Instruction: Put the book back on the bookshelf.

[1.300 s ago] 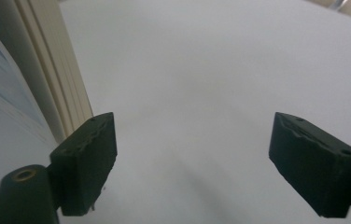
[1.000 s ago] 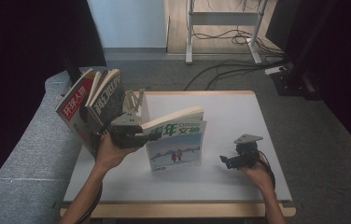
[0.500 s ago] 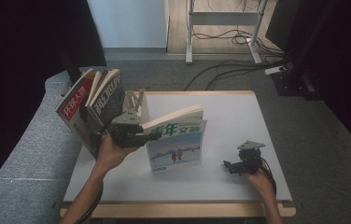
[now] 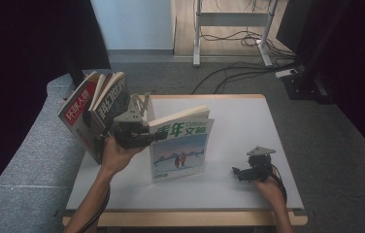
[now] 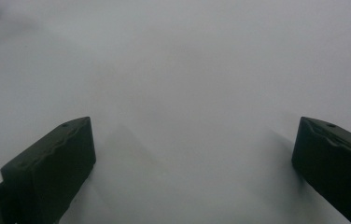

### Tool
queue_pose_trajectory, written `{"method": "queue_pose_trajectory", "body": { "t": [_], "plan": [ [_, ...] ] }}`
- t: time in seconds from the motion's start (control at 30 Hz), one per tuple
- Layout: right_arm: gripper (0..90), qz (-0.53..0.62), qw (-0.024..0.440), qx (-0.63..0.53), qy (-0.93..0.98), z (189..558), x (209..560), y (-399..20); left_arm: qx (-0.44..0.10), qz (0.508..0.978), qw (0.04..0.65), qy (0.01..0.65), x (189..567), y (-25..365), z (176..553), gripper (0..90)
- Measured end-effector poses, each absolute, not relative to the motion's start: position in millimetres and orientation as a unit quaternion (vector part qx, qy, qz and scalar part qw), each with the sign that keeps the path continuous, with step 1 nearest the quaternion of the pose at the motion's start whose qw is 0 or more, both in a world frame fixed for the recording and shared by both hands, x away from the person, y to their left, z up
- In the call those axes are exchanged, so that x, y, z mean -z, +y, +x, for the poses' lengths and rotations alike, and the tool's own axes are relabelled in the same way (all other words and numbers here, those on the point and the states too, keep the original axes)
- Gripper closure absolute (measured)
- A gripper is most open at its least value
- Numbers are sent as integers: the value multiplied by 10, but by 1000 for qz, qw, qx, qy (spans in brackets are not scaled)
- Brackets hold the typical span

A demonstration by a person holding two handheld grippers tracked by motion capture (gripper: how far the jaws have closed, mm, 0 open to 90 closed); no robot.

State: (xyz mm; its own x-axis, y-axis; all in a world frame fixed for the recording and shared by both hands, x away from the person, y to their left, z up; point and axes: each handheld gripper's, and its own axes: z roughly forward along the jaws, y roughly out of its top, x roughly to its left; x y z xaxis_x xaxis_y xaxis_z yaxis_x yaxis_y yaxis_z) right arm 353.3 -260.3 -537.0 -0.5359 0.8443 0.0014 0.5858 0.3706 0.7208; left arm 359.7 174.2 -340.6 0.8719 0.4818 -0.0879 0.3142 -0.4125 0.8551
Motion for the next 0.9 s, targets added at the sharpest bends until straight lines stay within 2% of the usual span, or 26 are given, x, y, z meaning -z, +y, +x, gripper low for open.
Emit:
{"method": "queue_pose_trajectory", "body": {
  "t": [0.5,0.9],
  "plan": [
    [0,444,188,-344,806,3533,5369,-2602,-104,825,488,265,3242,1951,3566,745],
    [0,445,187,-344,806,3534,5369,-2603,-129,806,486,312,3165,2314,3527,745]
  ]
}}
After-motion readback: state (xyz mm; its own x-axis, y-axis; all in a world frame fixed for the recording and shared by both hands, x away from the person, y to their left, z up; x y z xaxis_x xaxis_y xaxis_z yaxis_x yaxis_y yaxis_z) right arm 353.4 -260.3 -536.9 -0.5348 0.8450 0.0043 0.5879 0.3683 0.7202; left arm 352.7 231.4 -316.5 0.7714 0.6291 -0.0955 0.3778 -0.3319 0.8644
